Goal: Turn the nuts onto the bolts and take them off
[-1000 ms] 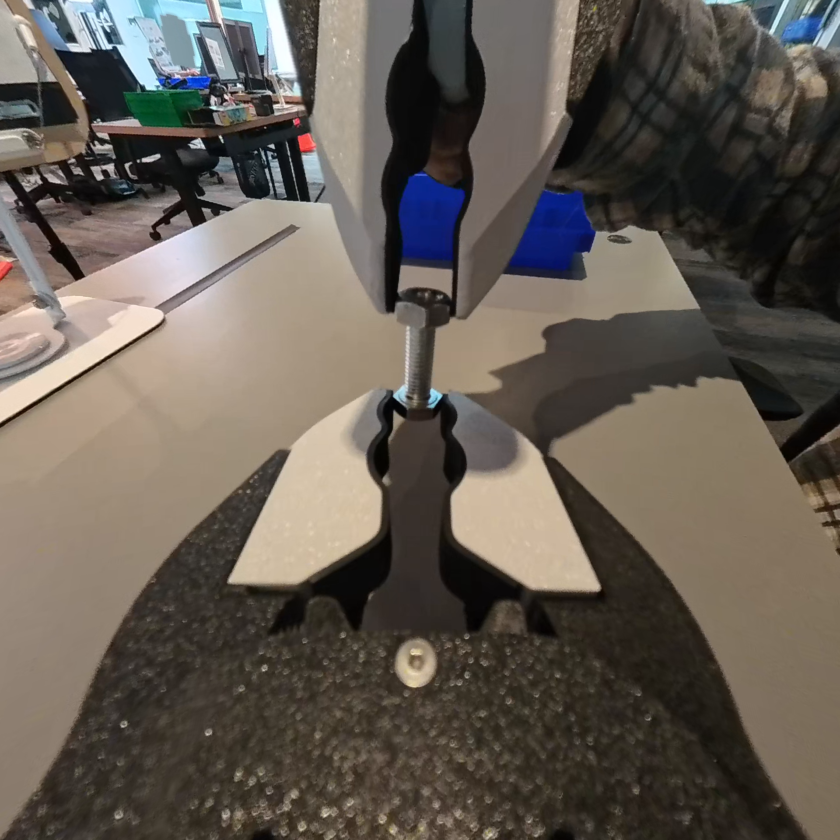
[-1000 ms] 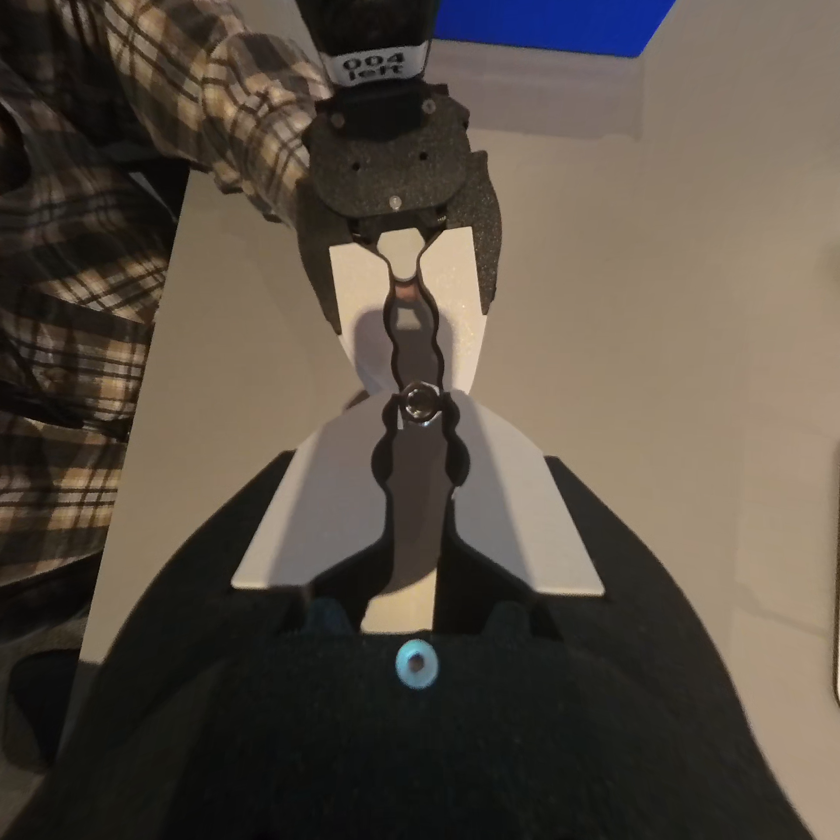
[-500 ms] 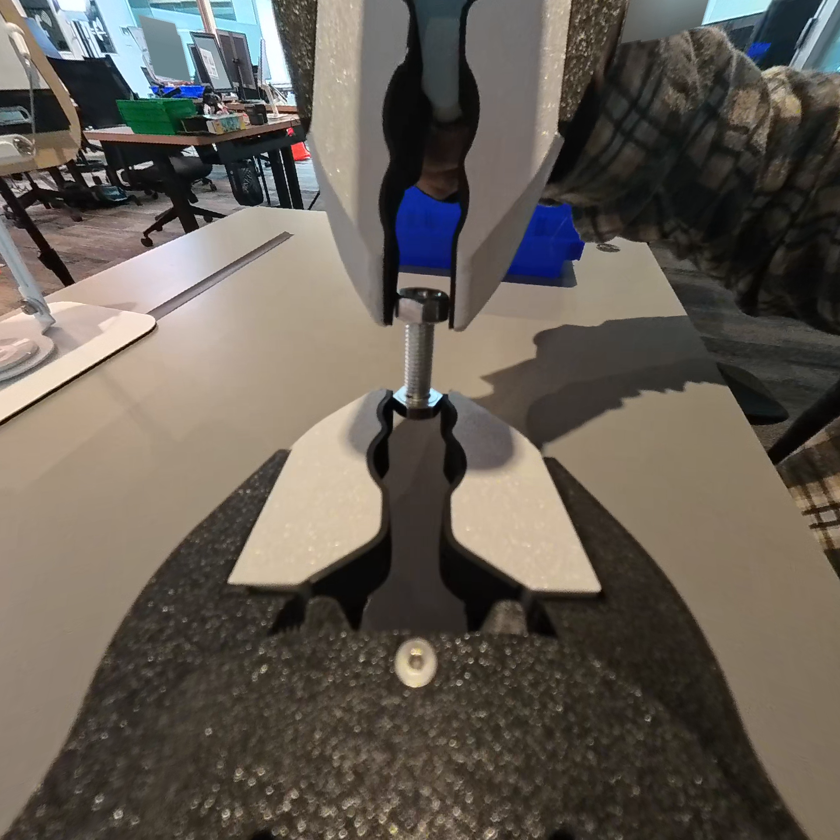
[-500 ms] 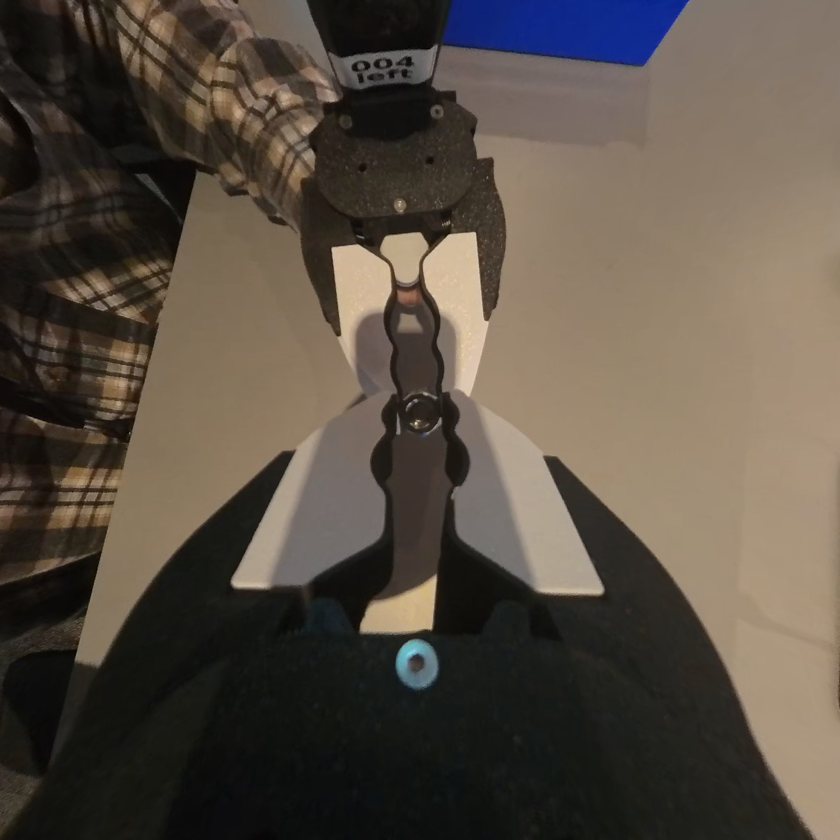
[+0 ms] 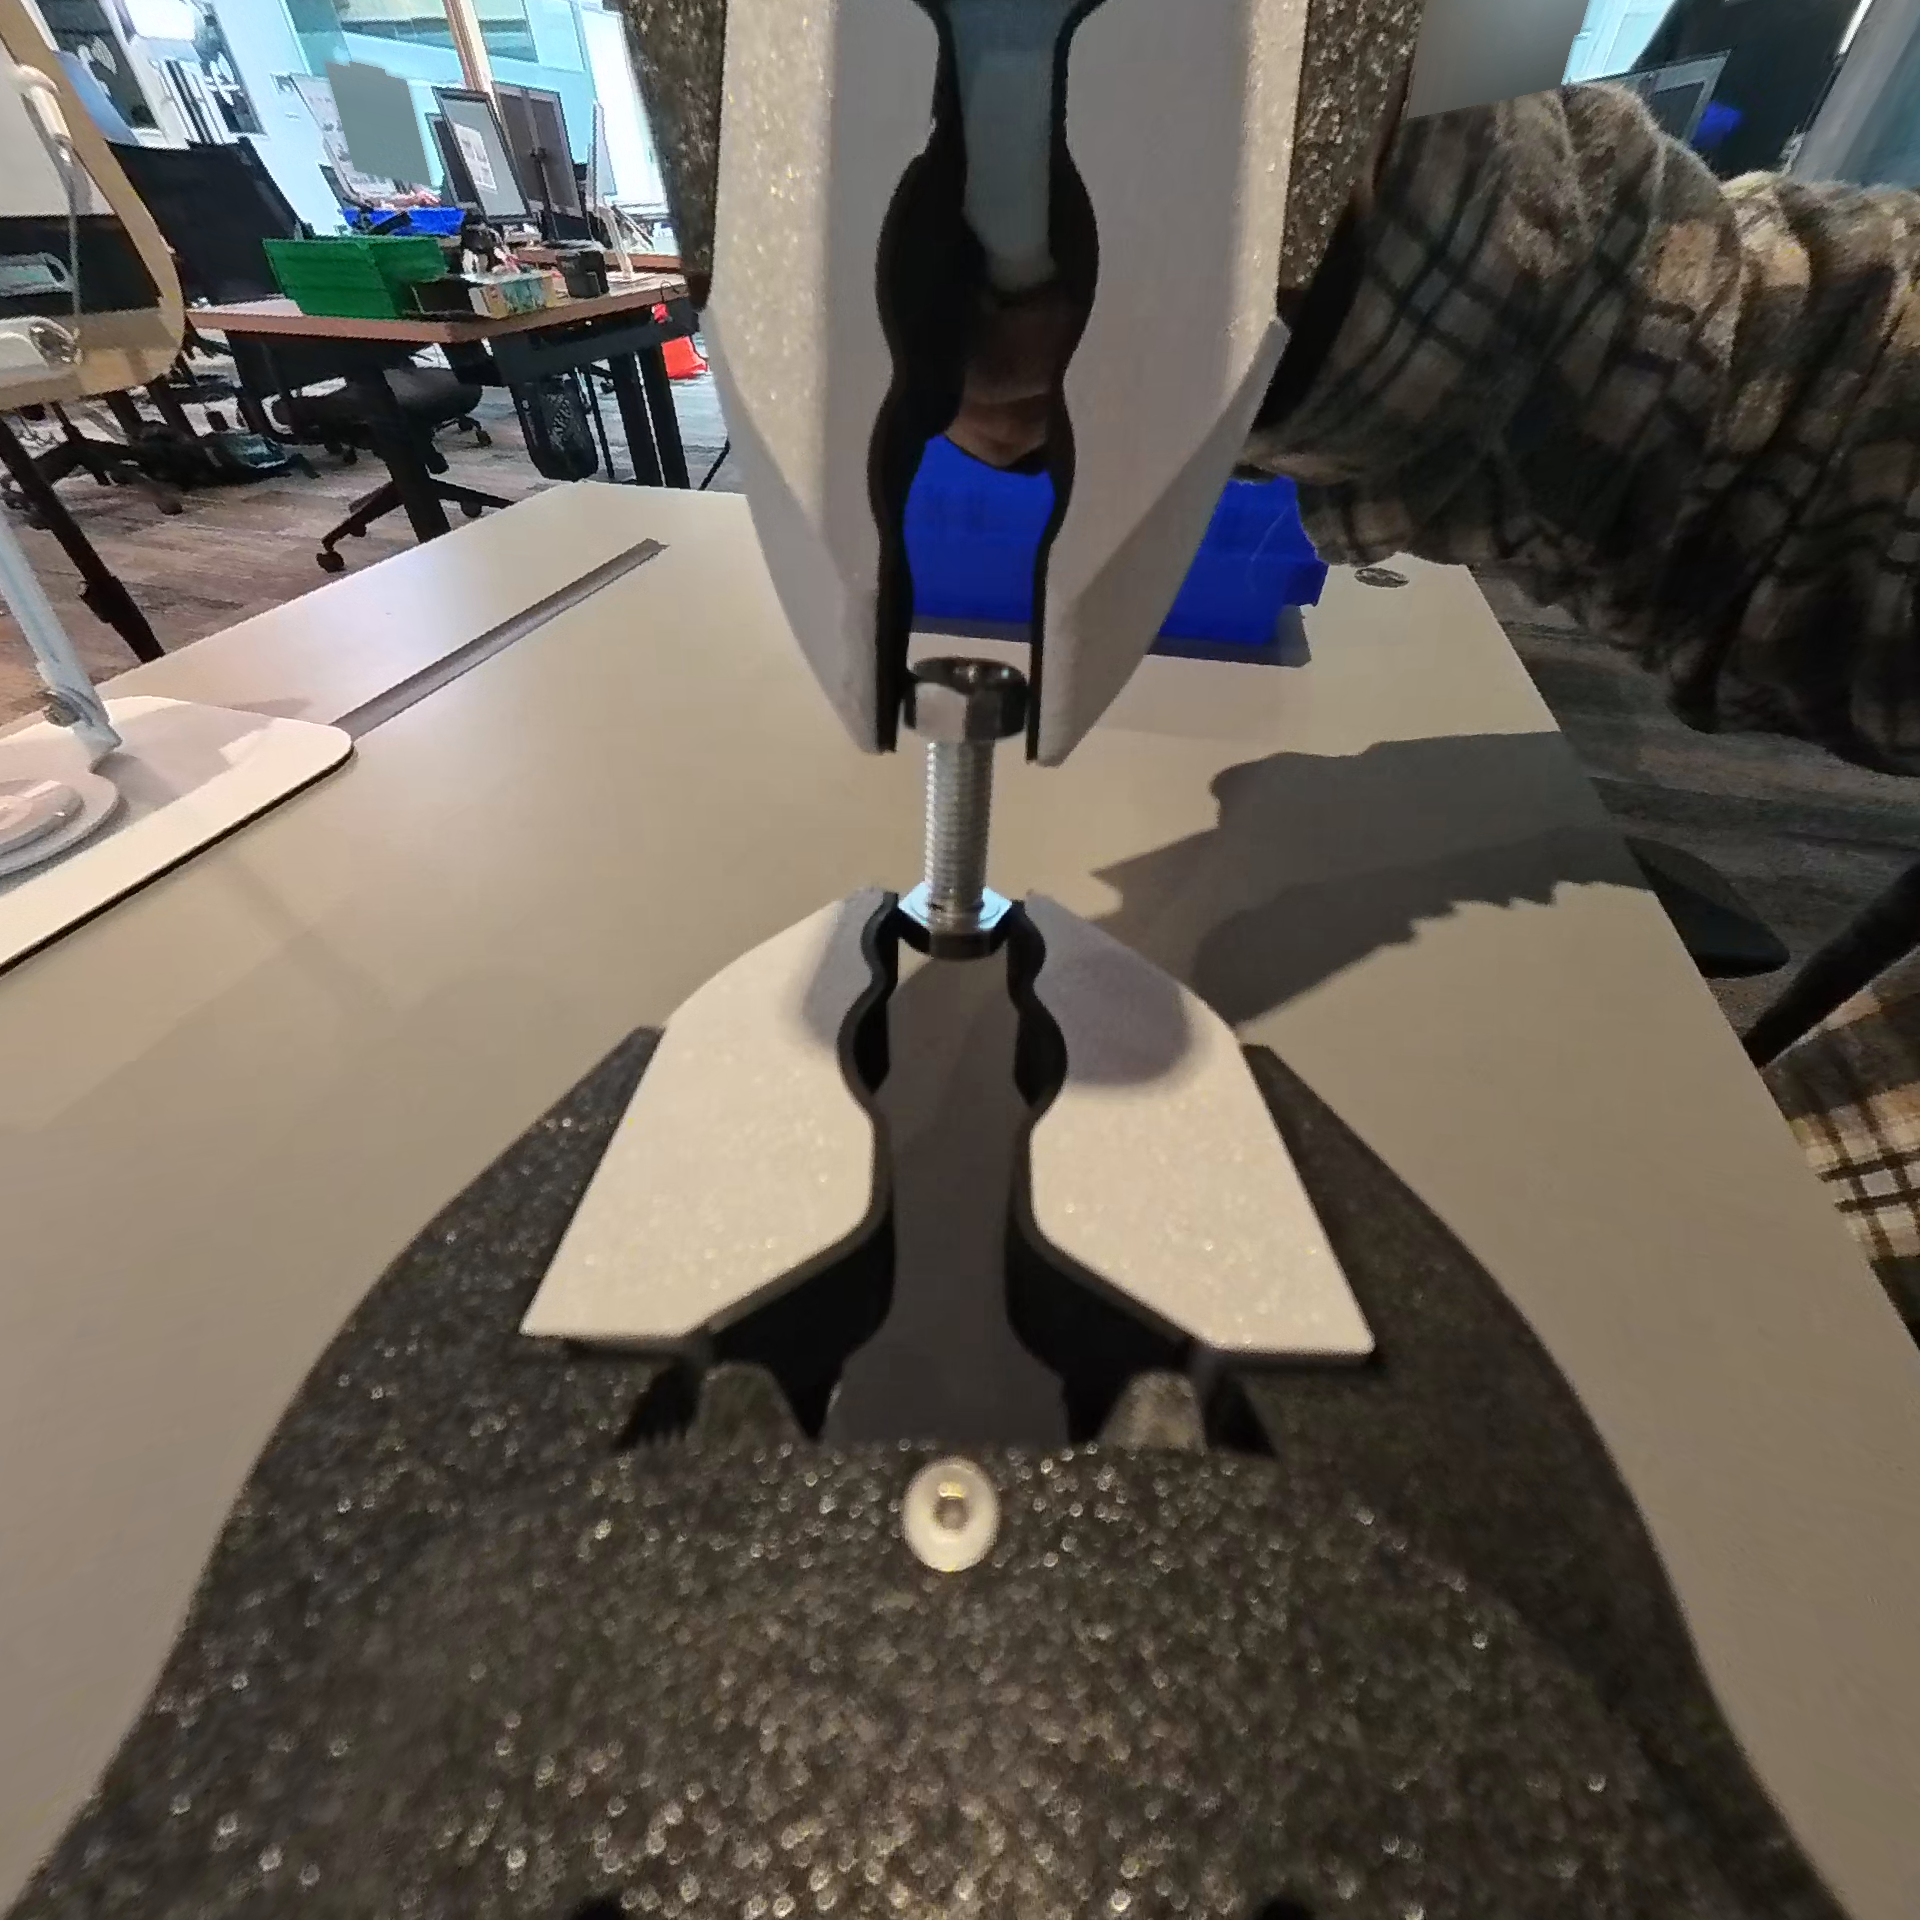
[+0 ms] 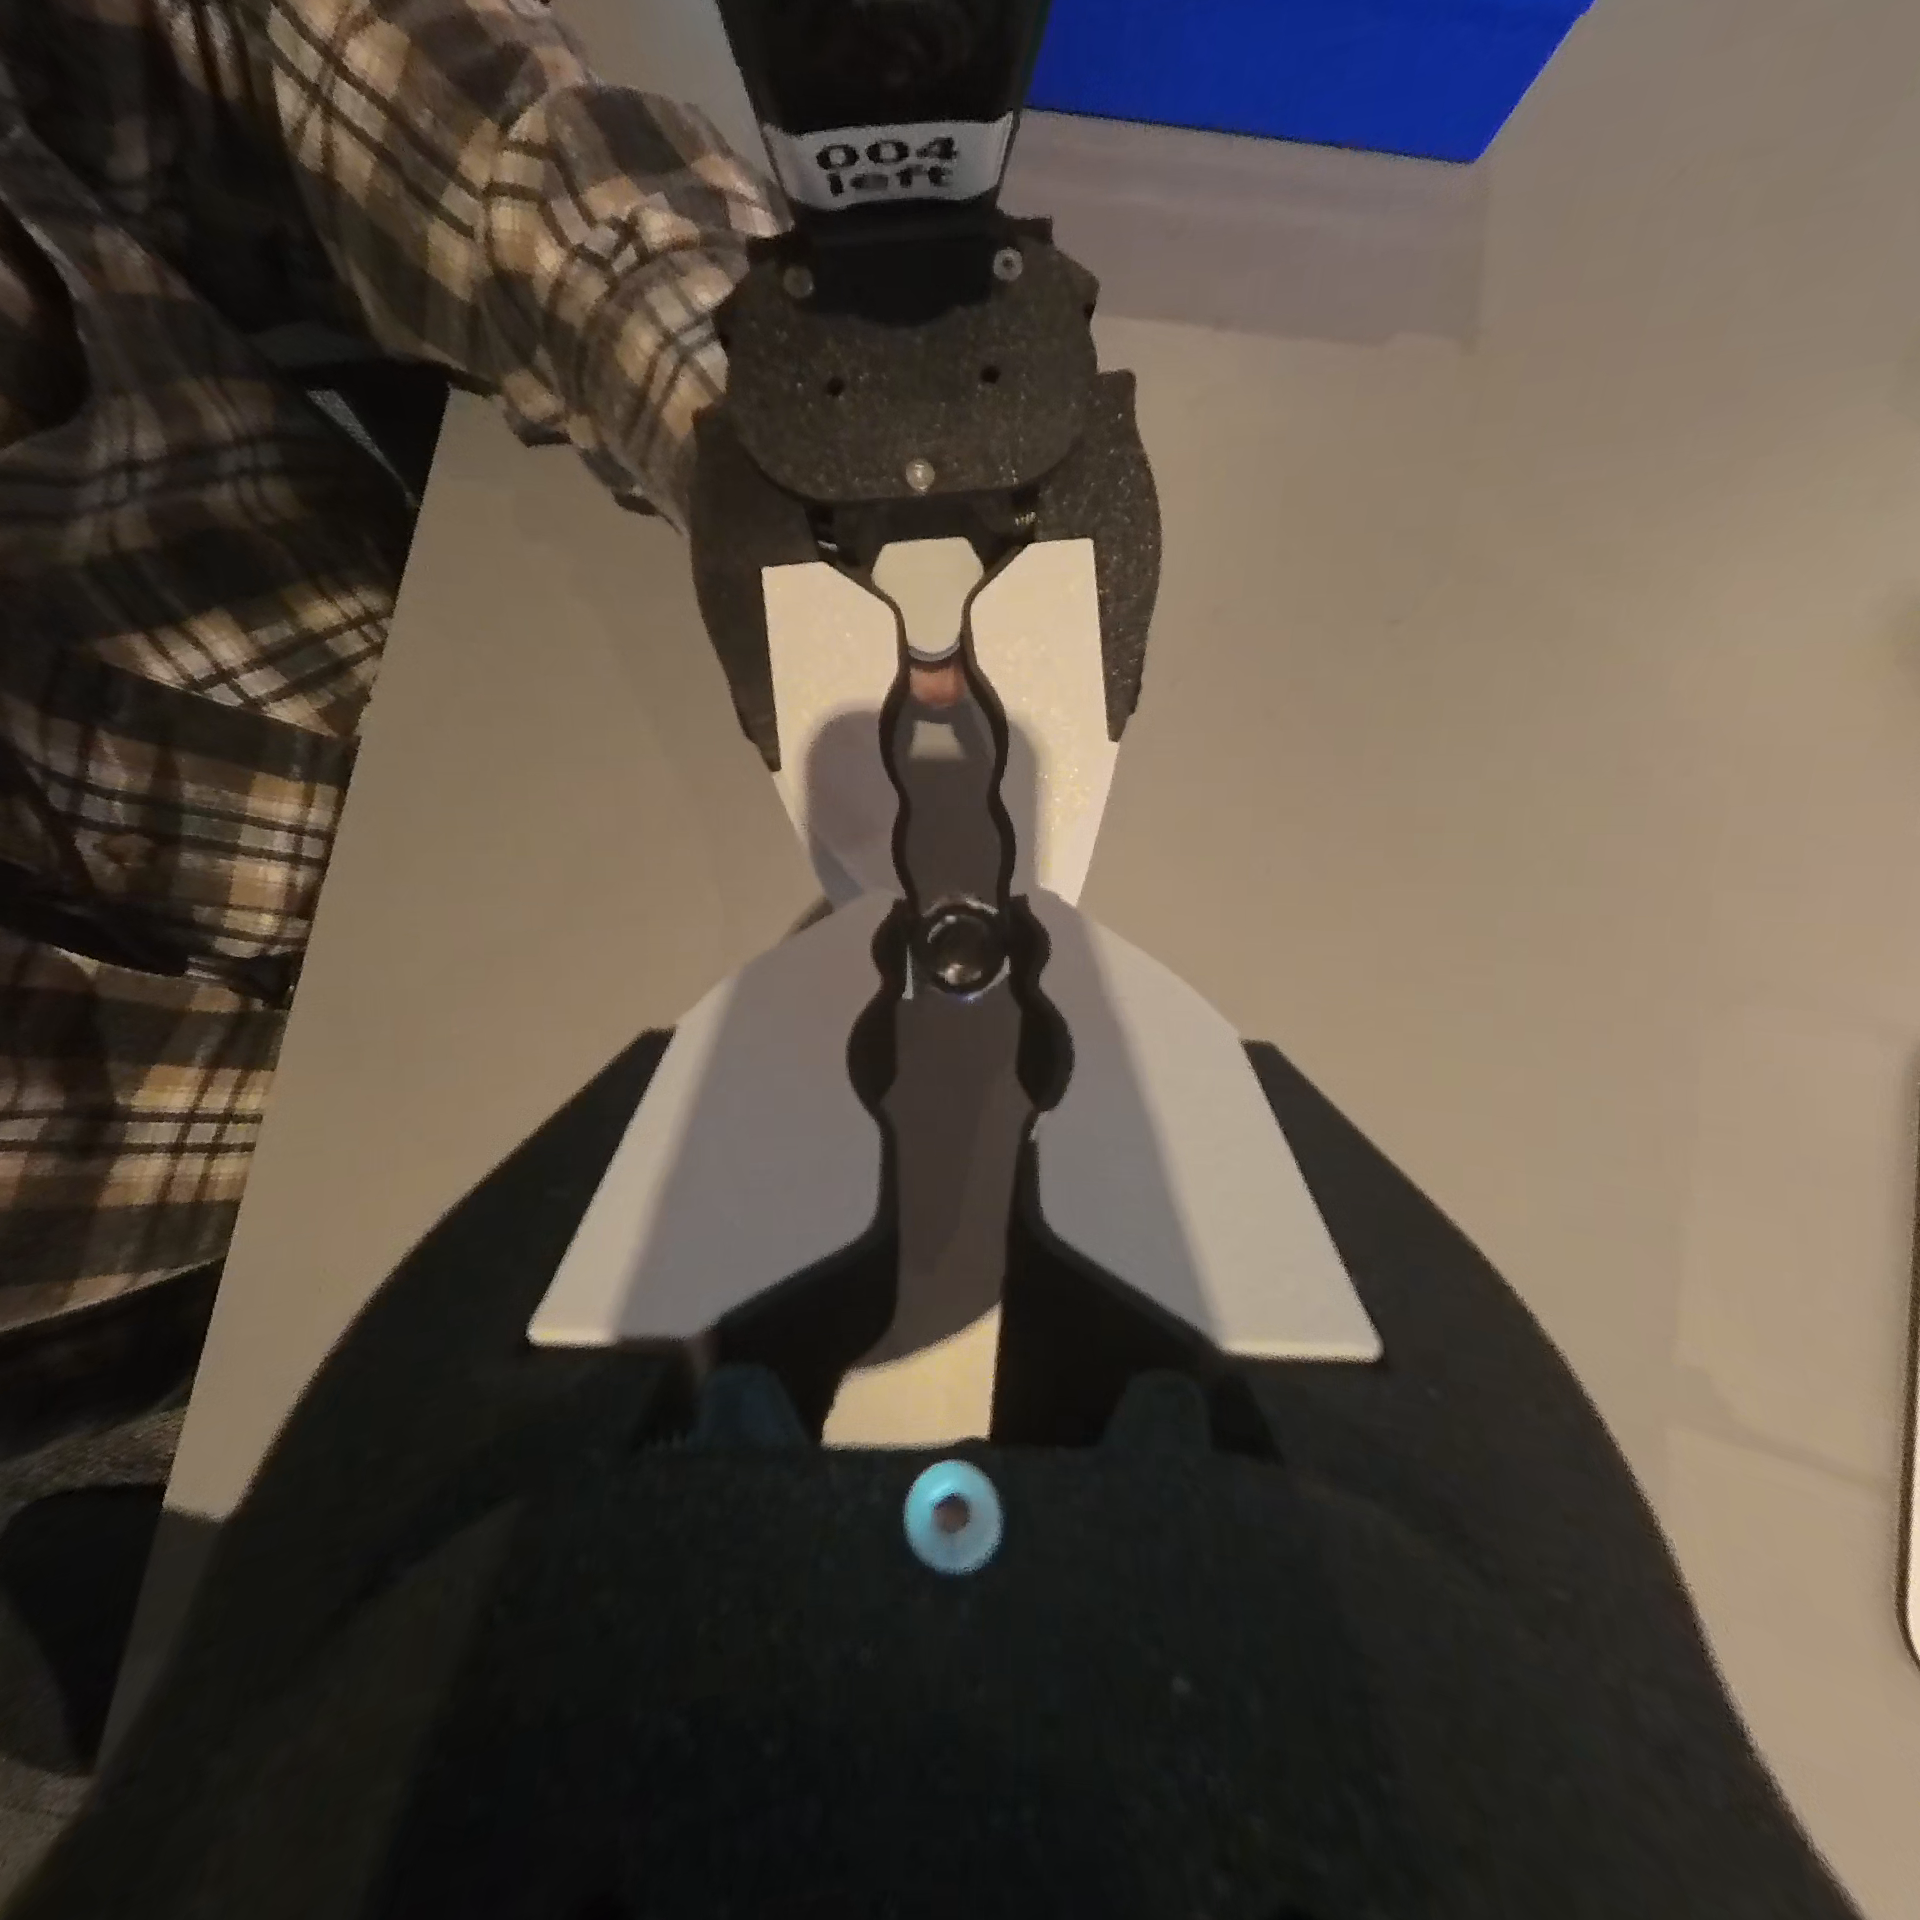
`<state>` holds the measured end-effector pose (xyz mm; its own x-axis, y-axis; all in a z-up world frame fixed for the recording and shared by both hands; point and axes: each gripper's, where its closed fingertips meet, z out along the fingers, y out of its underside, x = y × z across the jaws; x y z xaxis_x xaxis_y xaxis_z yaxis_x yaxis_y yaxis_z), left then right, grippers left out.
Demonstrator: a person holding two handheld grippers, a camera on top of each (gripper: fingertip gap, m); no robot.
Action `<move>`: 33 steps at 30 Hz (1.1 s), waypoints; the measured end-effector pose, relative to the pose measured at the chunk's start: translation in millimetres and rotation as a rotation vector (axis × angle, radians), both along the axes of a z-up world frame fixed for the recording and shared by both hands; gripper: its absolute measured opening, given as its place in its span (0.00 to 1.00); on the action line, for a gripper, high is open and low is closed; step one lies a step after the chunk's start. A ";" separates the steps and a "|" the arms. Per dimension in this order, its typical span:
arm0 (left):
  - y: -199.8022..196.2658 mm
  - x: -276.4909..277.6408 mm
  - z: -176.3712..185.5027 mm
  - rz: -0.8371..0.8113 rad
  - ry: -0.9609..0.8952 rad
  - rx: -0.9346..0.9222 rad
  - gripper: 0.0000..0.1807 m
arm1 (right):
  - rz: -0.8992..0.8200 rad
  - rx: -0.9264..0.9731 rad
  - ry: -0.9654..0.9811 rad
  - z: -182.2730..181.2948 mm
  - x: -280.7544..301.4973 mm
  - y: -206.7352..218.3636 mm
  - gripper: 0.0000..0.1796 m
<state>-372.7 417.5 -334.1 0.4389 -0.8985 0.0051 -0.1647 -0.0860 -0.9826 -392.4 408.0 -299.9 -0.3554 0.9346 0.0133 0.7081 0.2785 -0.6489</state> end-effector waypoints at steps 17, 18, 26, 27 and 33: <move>-0.6 -0.2 2.9 -0.004 -0.014 0.003 0.11 | 0.007 -0.004 0.010 1.4 -0.1 -1.5 0.11; -0.6 -0.3 2.9 -0.004 -0.014 0.004 0.11 | 0.008 -0.005 0.012 1.6 -0.2 -1.8 0.12; -0.8 -1.0 5.1 -0.004 -0.026 0.009 0.11 | 0.010 -0.010 0.056 6.6 -4.1 -2.2 0.20; -0.7 -1.1 5.5 -0.004 -0.029 0.009 0.11 | 0.007 -0.012 0.071 8.3 -4.9 -2.0 0.22; 0.1 -5.8 12.4 0.001 -0.067 0.017 0.10 | -0.022 -0.099 0.335 34.9 -3.3 -3.2 0.51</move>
